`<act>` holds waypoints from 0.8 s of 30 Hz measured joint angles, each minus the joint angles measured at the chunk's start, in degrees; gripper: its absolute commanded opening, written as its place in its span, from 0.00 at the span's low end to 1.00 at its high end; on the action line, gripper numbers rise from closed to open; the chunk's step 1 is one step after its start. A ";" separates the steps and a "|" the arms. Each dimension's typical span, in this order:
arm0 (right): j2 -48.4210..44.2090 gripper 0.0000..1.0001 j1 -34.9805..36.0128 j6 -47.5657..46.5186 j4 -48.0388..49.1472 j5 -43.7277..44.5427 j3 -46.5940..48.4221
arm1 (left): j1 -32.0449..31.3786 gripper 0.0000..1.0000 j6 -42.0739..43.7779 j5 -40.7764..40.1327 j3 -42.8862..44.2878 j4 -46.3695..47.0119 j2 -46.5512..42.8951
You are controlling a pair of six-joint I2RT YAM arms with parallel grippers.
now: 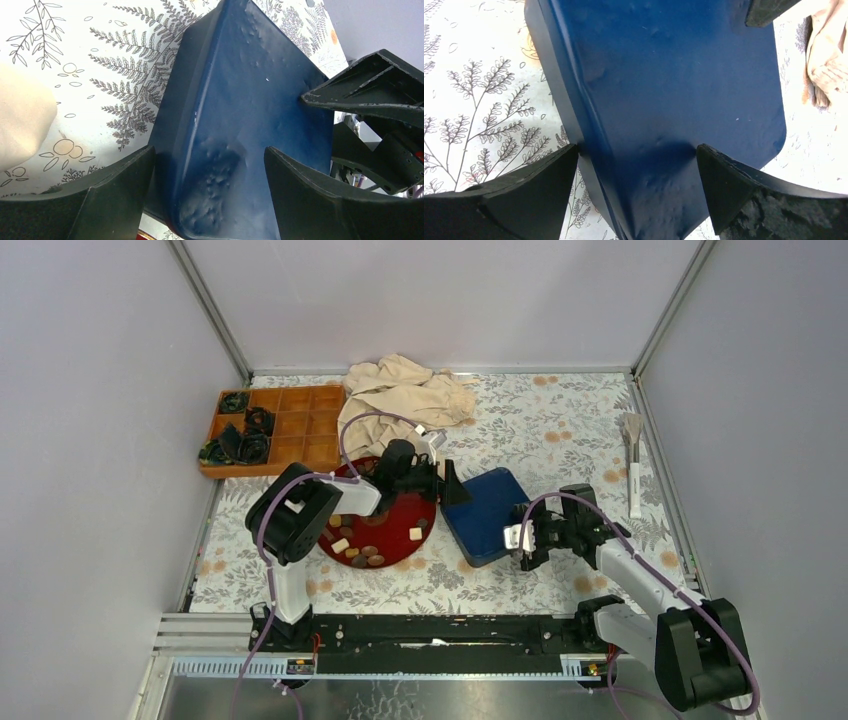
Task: Pack the chocolate
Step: Adjust the packing box at the center of the board.
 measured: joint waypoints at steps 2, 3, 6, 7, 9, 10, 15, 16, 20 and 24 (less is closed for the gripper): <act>-0.17 0.86 0.28 2.23 2.14 0.72 -0.55 | -0.31 0.86 0.07 -0.59 -0.04 0.02 0.00; -0.39 0.84 0.39 3.76 2.86 1.36 -0.57 | -0.28 0.86 0.07 -0.96 -0.07 0.02 0.00; -0.79 0.78 0.44 8.31 4.07 2.82 -0.24 | -0.22 0.86 0.20 -2.05 -0.15 0.04 0.00; -0.87 0.76 0.44 9.73 3.93 3.10 0.13 | -0.24 0.86 0.22 -2.16 -0.17 0.04 0.00; -0.94 0.76 0.44 12.02 3.26 3.32 1.22 | -0.24 0.86 0.28 -2.47 -0.20 0.09 0.00; -1.01 0.76 0.42 12.92 2.69 3.30 1.88 | -0.24 0.86 0.33 -2.64 -0.20 0.11 0.00; -1.79 0.76 0.42 15.93 1.88 4.24 4.20 | -0.24 0.86 0.74 -3.39 -0.24 0.09 -0.11; -1.95 0.76 0.42 16.50 1.86 4.39 4.46 | -0.24 0.86 0.87 -3.45 -0.26 0.09 -0.13; -2.10 0.76 0.42 18.62 1.44 4.66 6.05 | -0.24 0.86 1.36 -3.82 -0.37 0.11 -0.22; -2.21 0.75 0.42 20.35 1.44 4.81 7.19 | -0.24 0.86 1.55 -4.09 -0.37 0.15 -0.24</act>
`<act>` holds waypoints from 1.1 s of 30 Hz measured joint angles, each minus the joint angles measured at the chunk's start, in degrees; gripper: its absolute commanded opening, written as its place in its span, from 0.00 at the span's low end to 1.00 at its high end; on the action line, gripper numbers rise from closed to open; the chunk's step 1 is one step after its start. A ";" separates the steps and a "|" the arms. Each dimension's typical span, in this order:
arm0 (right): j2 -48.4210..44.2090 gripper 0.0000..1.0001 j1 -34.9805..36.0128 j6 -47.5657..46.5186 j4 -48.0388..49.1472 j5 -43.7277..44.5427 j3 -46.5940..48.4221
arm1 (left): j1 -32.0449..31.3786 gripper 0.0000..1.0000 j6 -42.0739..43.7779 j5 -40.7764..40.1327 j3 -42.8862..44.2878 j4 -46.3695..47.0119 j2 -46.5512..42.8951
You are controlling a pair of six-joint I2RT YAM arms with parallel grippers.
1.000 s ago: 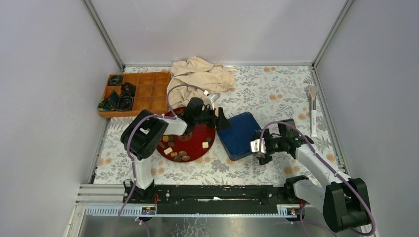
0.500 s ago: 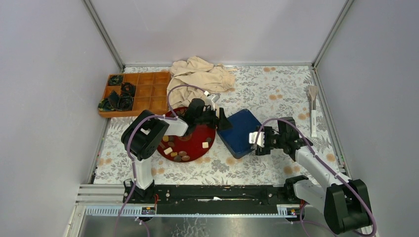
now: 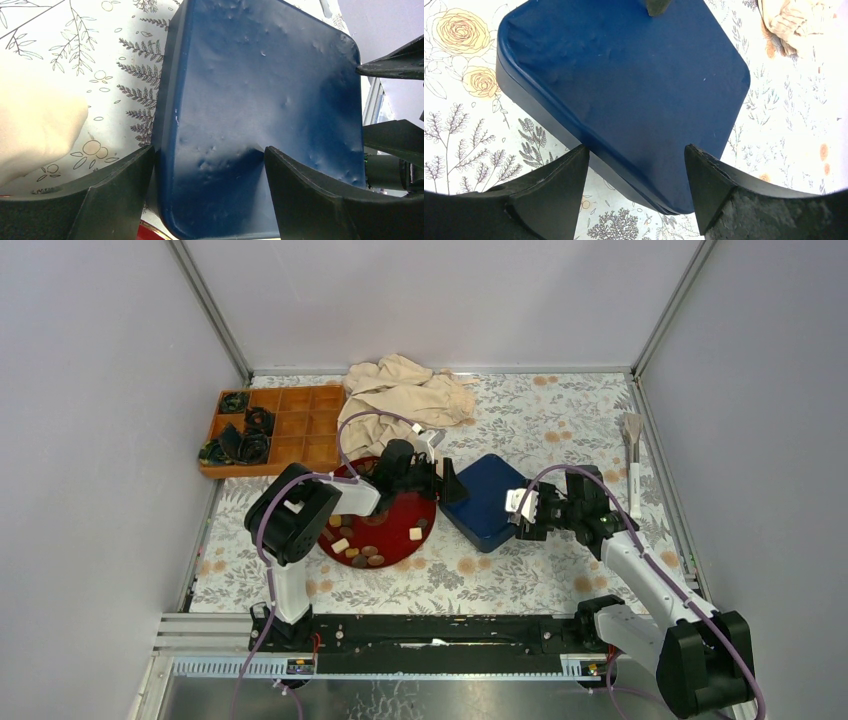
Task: Pack the chocolate
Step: Adjust the packing box at the center of the board.
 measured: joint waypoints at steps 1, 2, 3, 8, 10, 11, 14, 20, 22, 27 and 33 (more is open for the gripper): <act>0.00 0.75 0.00 0.42 0.02 0.07 0.07 | 0.00 0.86 0.00 -0.02 0.00 0.00 -0.02; 0.00 0.74 0.00 1.03 0.02 0.37 0.13 | 0.00 0.86 -0.02 -0.04 -0.02 0.02 -0.02; 0.00 0.72 0.00 1.38 0.02 0.57 0.20 | 0.00 0.86 -0.02 -0.07 -0.02 0.02 -0.02; 0.00 0.62 0.00 4.57 0.02 2.23 0.59 | 0.00 0.86 -0.28 -0.22 -0.04 0.20 -0.02; 0.00 0.60 0.00 5.66 0.07 3.13 0.83 | 0.00 0.86 -0.42 -0.35 -0.04 0.33 -0.02; 0.00 0.59 -0.02 6.29 0.07 3.67 1.01 | 0.00 0.86 -0.46 -0.42 -0.07 0.37 -0.02; 0.00 0.59 -0.09 7.91 0.07 5.07 1.84 | 0.00 0.87 -0.79 -0.61 -0.11 0.79 -0.02; 0.00 0.61 -0.22 10.29 0.15 6.93 4.35 | 0.00 0.90 -1.73 -0.63 -0.39 1.73 -0.55; 0.00 0.65 -0.39 11.17 0.57 7.15 4.98 | 0.00 0.90 -2.34 -0.61 -1.09 2.38 -1.07; 0.00 0.74 -2.01 14.86 2.25 7.52 6.14 | 0.00 0.91 -5.29 -0.50 -3.37 5.49 -1.75; -0.02 0.76 -7.87 20.33 3.10 4.37 9.09 | -0.72 0.91 -8.41 1.60 -5.01 9.38 -1.77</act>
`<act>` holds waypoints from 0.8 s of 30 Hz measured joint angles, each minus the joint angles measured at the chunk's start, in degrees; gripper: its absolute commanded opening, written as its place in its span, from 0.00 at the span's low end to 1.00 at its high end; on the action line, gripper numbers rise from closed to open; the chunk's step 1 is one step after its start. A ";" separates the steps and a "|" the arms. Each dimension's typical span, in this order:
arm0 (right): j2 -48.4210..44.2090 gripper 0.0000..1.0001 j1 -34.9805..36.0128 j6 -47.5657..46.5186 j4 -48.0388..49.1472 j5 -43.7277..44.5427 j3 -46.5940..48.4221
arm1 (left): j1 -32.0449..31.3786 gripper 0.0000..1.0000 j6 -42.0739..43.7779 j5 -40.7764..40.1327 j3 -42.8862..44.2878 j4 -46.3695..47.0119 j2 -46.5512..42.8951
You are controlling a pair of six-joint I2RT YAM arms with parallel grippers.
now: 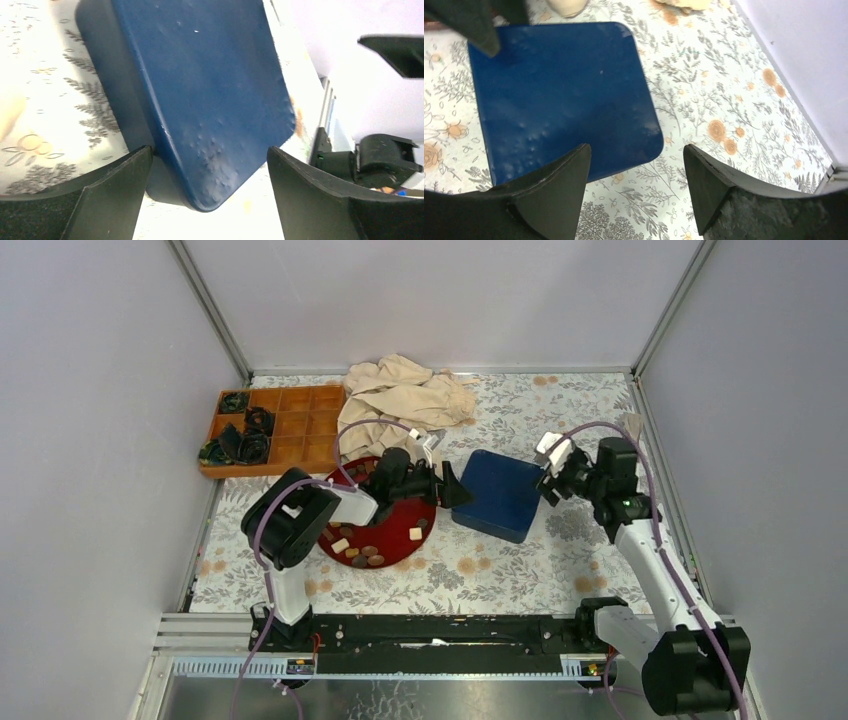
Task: Pack the chocolate
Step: Adjust the packing box at the center of the board.
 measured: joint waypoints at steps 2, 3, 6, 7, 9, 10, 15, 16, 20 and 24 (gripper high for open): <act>-0.09 0.76 -3.06 1.92 -0.04 -2.05 1.16 | -0.35 0.91 -0.68 0.52 -0.26 1.53 -0.02; -0.13 0.76 -4.85 3.04 -0.33 -3.17 1.55 | -0.55 0.91 -0.98 0.68 -0.55 2.36 -0.09; 0.11 0.76 -9.18 7.80 -2.12 -5.46 2.38 | -0.66 0.91 -1.51 0.83 -1.57 4.15 -0.24; 0.55 0.75 -10.19 9.90 -2.73 -6.05 2.75 | -0.66 0.91 -1.55 0.81 -2.05 4.57 -0.42; 3.08 0.75 -12.50 16.35 -4.66 -8.35 4.79 | -0.63 0.91 -1.68 0.37 -3.28 4.76 -1.40; 4.76 0.74 -13.38 19.12 -5.38 -9.49 5.86 | -0.57 0.91 -1.70 -0.07 -3.87 4.79 -2.14; 20.24 0.69 -19.26 34.47 -6.84 -21.42 10.62 | -0.13 0.90 -1.77 -2.12 -4.61 6.08 -4.59; 22.95 0.69 -20.09 37.62 -6.73 -23.06 10.47 | -0.02 0.90 -1.86 -2.49 -4.61 6.38 -4.63; 28.50 0.68 -20.70 49.31 -3.76 -26.27 7.30 | 0.50 0.89 -2.03 -3.15 -4.48 6.34 -4.17; 30.38 0.67 -20.70 57.40 -0.42 -27.69 6.10 | 0.59 0.89 -2.01 -3.04 -3.04 5.86 -1.88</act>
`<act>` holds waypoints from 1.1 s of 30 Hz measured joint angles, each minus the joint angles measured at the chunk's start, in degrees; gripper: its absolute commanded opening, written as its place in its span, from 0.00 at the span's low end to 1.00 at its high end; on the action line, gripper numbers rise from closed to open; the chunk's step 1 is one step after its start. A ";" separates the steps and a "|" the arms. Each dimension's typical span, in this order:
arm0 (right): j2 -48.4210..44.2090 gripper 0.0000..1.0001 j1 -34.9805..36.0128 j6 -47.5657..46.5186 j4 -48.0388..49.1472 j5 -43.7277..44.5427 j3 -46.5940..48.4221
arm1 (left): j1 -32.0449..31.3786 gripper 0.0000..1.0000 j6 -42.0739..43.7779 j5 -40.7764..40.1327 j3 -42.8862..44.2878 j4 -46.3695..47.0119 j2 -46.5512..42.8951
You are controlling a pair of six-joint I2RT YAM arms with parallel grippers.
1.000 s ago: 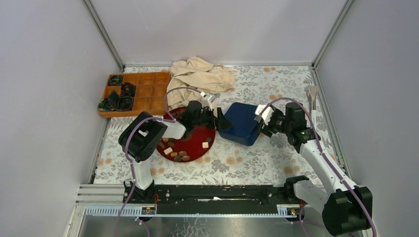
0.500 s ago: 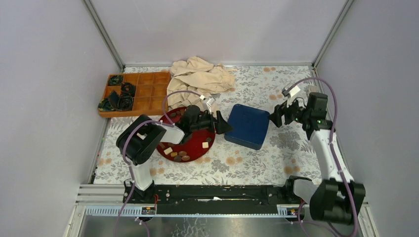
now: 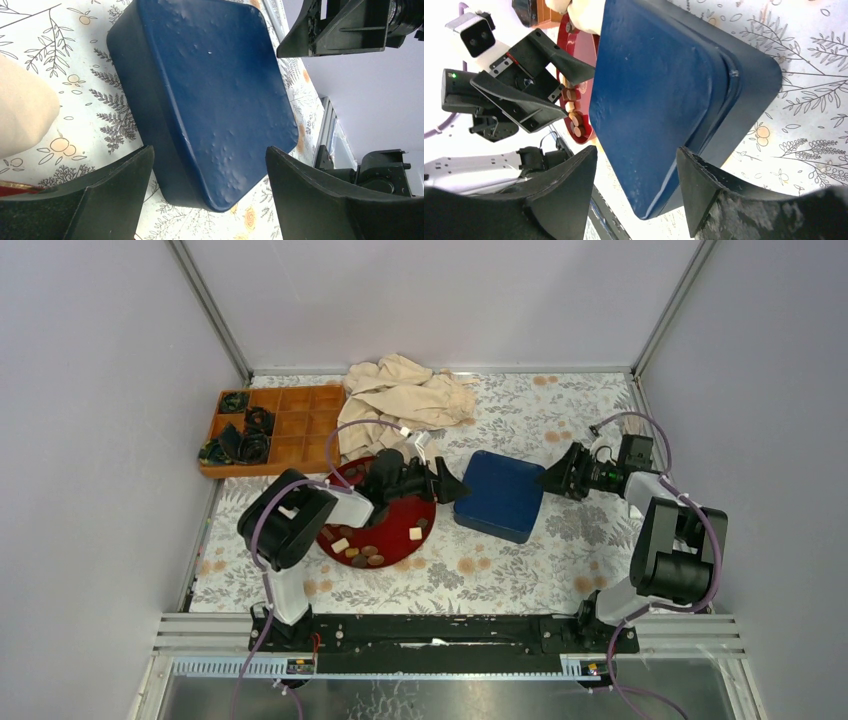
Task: Pack the chocolate
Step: Adjust the packing box at the center of the board.
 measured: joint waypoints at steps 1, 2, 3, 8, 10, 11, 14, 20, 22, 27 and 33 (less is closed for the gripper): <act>0.72 0.67 0.00 1.07 0.63 0.07 0.00 | 0.00 0.89 0.00 0.04 0.44 -0.15 0.61; 1.57 0.67 0.00 1.77 0.90 0.28 0.00 | 0.00 0.89 0.00 0.24 1.07 -0.37 1.44; 2.19 0.67 0.00 2.21 0.92 0.68 0.00 | 0.00 0.89 0.00 0.37 1.53 -0.57 2.01; 3.17 0.69 -0.02 3.50 0.81 3.56 -0.09 | 0.00 0.88 0.04 1.05 3.10 -1.51 3.76; 3.17 0.67 -0.02 4.00 0.90 3.74 -0.33 | 0.00 0.88 0.07 1.60 3.65 -1.66 4.15; 3.30 0.66 -0.02 4.37 1.16 3.48 -0.55 | 0.00 0.87 0.07 1.86 3.93 -1.70 4.37; 5.05 0.62 0.07 5.51 1.68 1.90 -0.63 | 0.00 0.87 0.09 2.45 4.63 -1.73 4.94; 7.04 0.55 0.20 7.10 2.93 -1.22 -1.11 | 0.13 0.86 0.22 3.02 5.51 -2.23 5.84; 6.93 0.53 0.28 8.24 4.26 -2.95 -1.66 | 0.26 0.86 0.44 2.99 5.77 -2.51 6.01; 5.27 0.51 0.28 12.24 9.44 -5.84 -3.82 | 0.44 0.86 1.11 2.60 6.38 -3.58 6.19; 4.92 0.48 0.83 20.76 19.87 -10.10 -5.62 | 0.46 0.86 1.70 1.70 7.13 -4.94 6.45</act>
